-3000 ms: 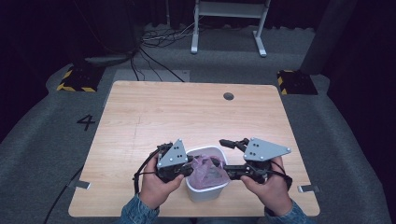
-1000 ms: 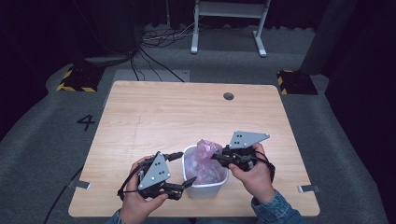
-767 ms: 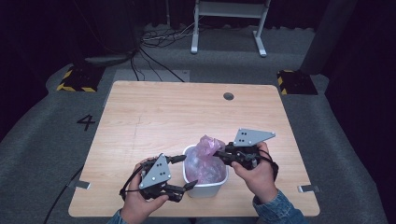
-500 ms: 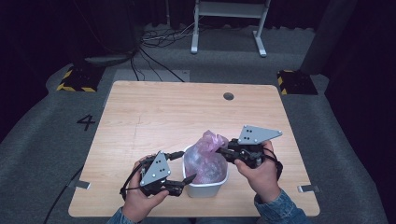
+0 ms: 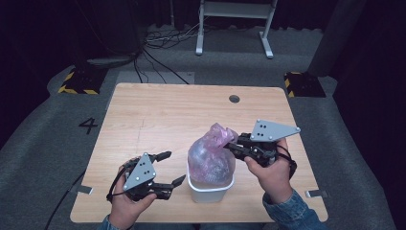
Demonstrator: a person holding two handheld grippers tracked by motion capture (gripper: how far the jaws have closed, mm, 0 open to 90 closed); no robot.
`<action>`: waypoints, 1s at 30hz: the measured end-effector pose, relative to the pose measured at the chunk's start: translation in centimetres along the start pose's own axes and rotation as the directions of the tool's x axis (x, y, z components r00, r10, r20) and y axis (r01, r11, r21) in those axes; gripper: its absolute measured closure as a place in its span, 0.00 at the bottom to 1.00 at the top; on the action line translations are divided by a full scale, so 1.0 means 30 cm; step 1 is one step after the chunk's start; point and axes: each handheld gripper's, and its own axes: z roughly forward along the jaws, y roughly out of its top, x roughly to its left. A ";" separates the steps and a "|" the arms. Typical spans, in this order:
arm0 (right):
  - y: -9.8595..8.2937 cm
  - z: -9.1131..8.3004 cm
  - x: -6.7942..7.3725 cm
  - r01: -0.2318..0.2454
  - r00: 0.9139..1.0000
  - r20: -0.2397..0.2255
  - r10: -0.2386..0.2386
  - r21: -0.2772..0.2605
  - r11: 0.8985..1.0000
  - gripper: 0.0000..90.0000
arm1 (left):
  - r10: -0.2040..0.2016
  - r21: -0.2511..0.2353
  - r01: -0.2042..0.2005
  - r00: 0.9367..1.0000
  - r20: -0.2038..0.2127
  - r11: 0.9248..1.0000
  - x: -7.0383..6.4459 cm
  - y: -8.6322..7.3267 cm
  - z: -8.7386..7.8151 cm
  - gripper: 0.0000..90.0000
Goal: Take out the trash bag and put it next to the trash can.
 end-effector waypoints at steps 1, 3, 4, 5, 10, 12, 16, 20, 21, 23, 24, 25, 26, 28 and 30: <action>0.009 -0.004 -0.001 0.006 1.000 0.003 -0.006 -0.003 1.000 0.98 | 0.000 0.000 0.000 1.000 0.000 1.000 0.000 0.000 0.000 0.22; 0.027 -0.012 -0.001 0.014 1.000 0.011 -0.013 -0.008 1.000 0.98 | -0.010 0.007 0.010 1.000 -0.016 1.000 0.013 -0.011 -0.009 0.21; 0.036 -0.017 -0.002 0.019 1.000 0.016 -0.019 -0.011 1.000 0.98 | -0.011 0.010 0.011 1.000 -0.020 1.000 0.018 -0.013 -0.011 0.21; 0.045 -0.022 -0.003 0.024 1.000 0.021 -0.023 -0.014 1.000 0.98 | -0.011 0.016 0.012 1.000 -0.024 1.000 0.021 -0.015 -0.012 0.21; 0.088 -0.047 -0.015 0.037 0.998 0.044 -0.036 -0.022 0.999 0.98 | -0.013 0.036 0.014 0.999 -0.035 0.999 0.032 -0.025 -0.015 0.20; 0.100 -0.055 -0.025 0.040 0.998 0.058 -0.038 -0.021 0.999 0.98 | -0.007 0.053 0.009 0.999 -0.050 0.999 0.035 -0.027 -0.018 0.20; 0.119 -0.076 -0.046 0.041 0.995 0.088 -0.039 -0.023 0.999 0.98 | -0.012 0.054 0.016 0.998 -0.063 0.998 0.045 -0.032 -0.028 0.20; 0.138 -0.106 -0.069 0.057 0.990 0.133 -0.053 -0.023 0.998 0.98 | 0.008 0.083 0.001 0.993 -0.117 0.997 0.058 -0.041 -0.038 0.19; 0.141 -0.114 -0.077 0.060 0.987 0.148 -0.057 -0.019 0.998 0.98 | 0.019 0.100 -0.006 0.991 -0.135 0.995 0.063 -0.046 -0.041 0.19; 0.142 -0.128 -0.098 0.059 0.983 0.172 -0.057 -0.008 0.998 0.98 | 0.026 0.120 -0.007 0.987 -0.157 0.993 0.074 -0.055 -0.048 0.19; 0.140 -0.134 -0.109 0.057 0.981 0.186 -0.055 -0.001 0.998 0.98 | 0.021 0.119 -0.001 0.986 -0.163 0.993 0.080 -0.061 -0.051 0.19; 0.137 -0.140 -0.120 0.056 0.978 0.201 -0.056 0.005 0.998 0.98 | 0.013 0.120 0.007 0.986 -0.166 0.993 0.086 -0.068 -0.055 0.19; 0.132 -0.146 -0.132 0.053 0.975 0.214 -0.054 0.012 0.999 0.98 | 0.007 0.123 0.014 0.985 -0.170 0.992 0.093 -0.075 -0.057 0.19; 0.121 -0.156 -0.156 0.040 0.970 0.237 -0.044 0.019 0.999 0.98 | -0.006 0.132 0.030 0.984 -0.180 0.991 0.105 -0.090 -0.063 0.19; 0.109 -0.166 -0.178 0.031 0.965 0.259 -0.037 0.026 0.999 0.98 | -0.017 0.137 0.044 0.981 -0.191 0.990 0.116 -0.104 -0.068 0.19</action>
